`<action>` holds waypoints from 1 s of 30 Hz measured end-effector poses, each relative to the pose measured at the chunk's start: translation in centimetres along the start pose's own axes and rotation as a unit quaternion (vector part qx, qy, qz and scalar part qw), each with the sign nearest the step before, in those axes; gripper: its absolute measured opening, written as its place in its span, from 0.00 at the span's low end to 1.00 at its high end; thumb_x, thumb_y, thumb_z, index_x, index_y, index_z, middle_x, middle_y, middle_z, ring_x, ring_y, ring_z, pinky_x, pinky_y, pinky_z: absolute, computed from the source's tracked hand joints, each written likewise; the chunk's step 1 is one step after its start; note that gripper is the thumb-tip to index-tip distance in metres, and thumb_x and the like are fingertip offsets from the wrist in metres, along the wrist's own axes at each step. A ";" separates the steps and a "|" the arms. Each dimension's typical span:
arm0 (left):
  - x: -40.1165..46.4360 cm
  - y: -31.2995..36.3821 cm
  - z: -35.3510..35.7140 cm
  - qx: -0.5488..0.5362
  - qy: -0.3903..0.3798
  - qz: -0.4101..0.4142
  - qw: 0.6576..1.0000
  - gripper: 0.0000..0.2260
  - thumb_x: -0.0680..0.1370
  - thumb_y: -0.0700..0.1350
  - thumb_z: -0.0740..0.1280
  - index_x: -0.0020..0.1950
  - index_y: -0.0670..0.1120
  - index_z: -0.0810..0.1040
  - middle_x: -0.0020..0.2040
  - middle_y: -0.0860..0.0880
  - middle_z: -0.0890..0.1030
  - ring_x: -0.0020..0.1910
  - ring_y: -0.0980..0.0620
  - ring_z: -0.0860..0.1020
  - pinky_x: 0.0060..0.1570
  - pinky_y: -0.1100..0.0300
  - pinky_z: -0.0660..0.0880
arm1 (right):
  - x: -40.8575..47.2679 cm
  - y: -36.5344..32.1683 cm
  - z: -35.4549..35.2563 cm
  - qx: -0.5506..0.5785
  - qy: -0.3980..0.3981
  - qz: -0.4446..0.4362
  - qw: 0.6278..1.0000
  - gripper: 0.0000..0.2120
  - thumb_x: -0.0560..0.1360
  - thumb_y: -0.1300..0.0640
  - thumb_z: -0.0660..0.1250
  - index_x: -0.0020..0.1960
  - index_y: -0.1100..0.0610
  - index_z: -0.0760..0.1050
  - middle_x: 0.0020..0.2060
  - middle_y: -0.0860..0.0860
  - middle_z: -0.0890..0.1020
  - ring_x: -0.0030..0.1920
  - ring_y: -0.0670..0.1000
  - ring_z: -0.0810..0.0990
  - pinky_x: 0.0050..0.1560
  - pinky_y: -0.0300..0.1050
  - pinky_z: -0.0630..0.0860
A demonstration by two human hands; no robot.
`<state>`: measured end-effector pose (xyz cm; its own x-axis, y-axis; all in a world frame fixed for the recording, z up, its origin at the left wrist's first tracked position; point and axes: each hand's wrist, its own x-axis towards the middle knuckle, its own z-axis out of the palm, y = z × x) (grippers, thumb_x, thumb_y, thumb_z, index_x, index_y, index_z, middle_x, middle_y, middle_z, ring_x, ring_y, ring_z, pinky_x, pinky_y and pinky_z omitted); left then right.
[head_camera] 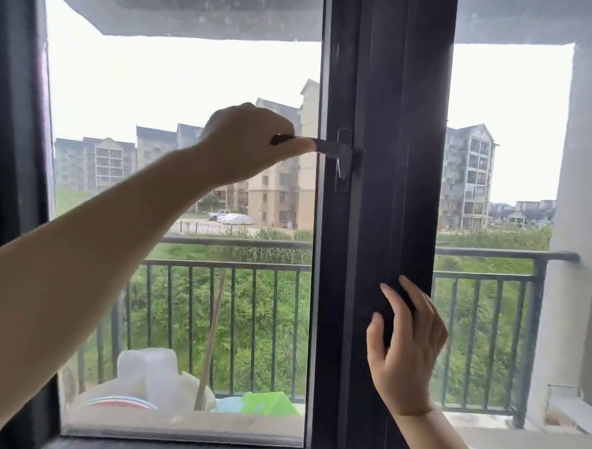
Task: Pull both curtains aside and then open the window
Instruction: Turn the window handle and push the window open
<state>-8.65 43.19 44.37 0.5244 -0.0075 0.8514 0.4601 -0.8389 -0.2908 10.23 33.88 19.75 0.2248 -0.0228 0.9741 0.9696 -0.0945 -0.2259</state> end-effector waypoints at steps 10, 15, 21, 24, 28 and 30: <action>-11.3 -5.5 7.3 0.032 0.071 -0.091 0.993 0.26 0.77 0.55 0.54 0.71 0.42 0.58 0.71 0.39 0.66 0.70 0.46 0.62 0.70 0.49 0.54 | 0.5 -10.6 3.7 0.096 -0.205 -0.104 0.968 0.25 0.76 0.55 0.51 0.72 0.53 0.54 0.74 0.49 0.56 0.74 0.49 0.54 0.71 0.50 0.60; -13.4 -8.1 7.7 0.131 -0.019 0.011 0.991 0.25 0.80 0.56 0.41 0.73 0.44 0.53 0.74 0.41 0.59 0.73 0.47 0.55 0.71 0.46 0.49 | -1.3 -10.7 9.4 -0.025 -0.197 -0.061 0.978 0.27 0.78 0.54 0.51 0.74 0.58 0.46 0.75 0.54 0.49 0.75 0.52 0.47 0.76 0.51 0.46; -13.5 -8.8 8.7 0.152 0.013 0.035 0.988 0.26 0.79 0.57 0.47 0.73 0.46 0.52 0.75 0.43 0.58 0.73 0.47 0.55 0.71 0.47 0.49 | -1.9 -10.2 11.6 -0.088 -0.149 -0.085 0.981 0.28 0.79 0.47 0.43 0.73 0.57 0.39 0.74 0.49 0.35 0.75 0.52 0.43 0.75 0.51 0.39; -13.2 -9.3 9.4 0.172 0.023 0.040 0.984 0.27 0.78 0.58 0.46 0.74 0.46 0.51 0.75 0.43 0.57 0.74 0.46 0.55 0.70 0.46 0.48 | -1.7 -10.0 12.4 -0.099 -0.143 -0.090 0.981 0.29 0.78 0.45 0.40 0.73 0.57 0.40 0.74 0.48 0.35 0.75 0.52 0.43 0.75 0.51 0.39; -12.9 -10.0 10.5 0.181 0.026 0.042 0.982 0.29 0.78 0.59 0.49 0.74 0.46 0.49 0.76 0.43 0.55 0.74 0.46 0.53 0.70 0.46 0.44 | -1.4 -9.3 14.4 -0.090 -0.143 -0.082 0.982 0.30 0.77 0.43 0.38 0.73 0.58 0.40 0.73 0.47 0.35 0.75 0.52 0.43 0.75 0.52 0.38; -12.7 -10.6 11.3 0.193 0.022 0.042 0.980 0.29 0.77 0.59 0.48 0.74 0.46 0.49 0.76 0.44 0.54 0.74 0.46 0.52 0.70 0.48 0.43 | -1.2 -8.8 15.9 -0.077 -0.155 -0.078 0.982 0.30 0.77 0.43 0.37 0.73 0.58 0.39 0.74 0.49 0.36 0.75 0.53 0.43 0.75 0.53 0.40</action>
<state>-12.06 58.29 31.75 0.5453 -0.0987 0.8324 0.6571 -0.5662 -0.4976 3.01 50.51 20.54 0.1169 0.3051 0.9451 0.9736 -0.2229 -0.0485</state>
